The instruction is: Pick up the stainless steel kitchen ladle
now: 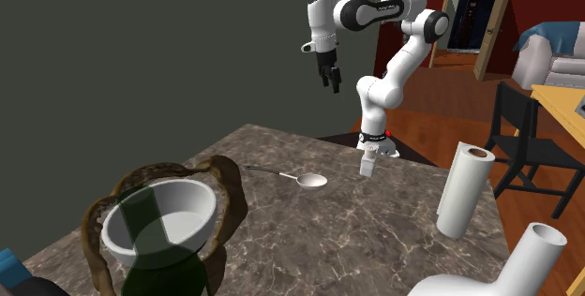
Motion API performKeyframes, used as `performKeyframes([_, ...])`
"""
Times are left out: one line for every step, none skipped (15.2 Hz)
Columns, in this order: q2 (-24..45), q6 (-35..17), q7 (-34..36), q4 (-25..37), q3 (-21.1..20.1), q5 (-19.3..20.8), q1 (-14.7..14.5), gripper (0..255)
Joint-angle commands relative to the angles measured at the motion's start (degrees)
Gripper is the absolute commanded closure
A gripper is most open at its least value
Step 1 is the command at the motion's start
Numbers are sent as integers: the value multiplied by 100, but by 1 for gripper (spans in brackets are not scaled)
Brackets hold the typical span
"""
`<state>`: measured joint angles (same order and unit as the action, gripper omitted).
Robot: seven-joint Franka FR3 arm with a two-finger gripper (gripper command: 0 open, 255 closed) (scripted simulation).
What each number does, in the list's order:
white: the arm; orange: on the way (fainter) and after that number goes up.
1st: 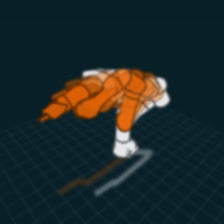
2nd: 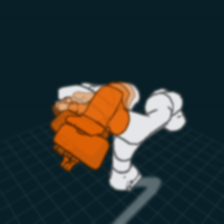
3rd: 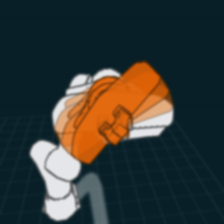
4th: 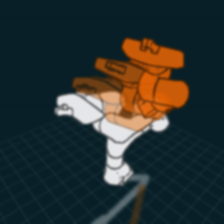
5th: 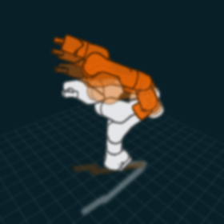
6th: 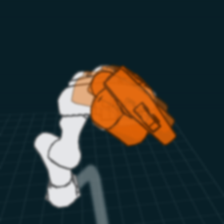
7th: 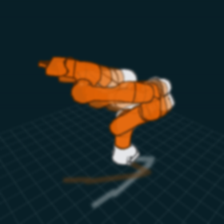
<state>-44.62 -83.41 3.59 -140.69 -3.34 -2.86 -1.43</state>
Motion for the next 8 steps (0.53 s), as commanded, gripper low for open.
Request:
performKeyframes([0,0,0,0,0,0,0,0])
performKeyframes([55,-127,221,-27,-124,-135,-11,0])
performKeyframes([120,-260,438,-46,-249,-267,-20,0])
performKeyframes([194,-396,653,-57,-374,-393,-28,0])
performKeyframes([279,-537,866,-59,-500,-514,-33,0])
performKeyframes([373,-681,1078,-53,-624,-628,-40,0])
performKeyframes([477,-829,1288,-38,-746,-734,-45,0])
performKeyframes([590,-979,1495,-14,-870,-834,-45,0])
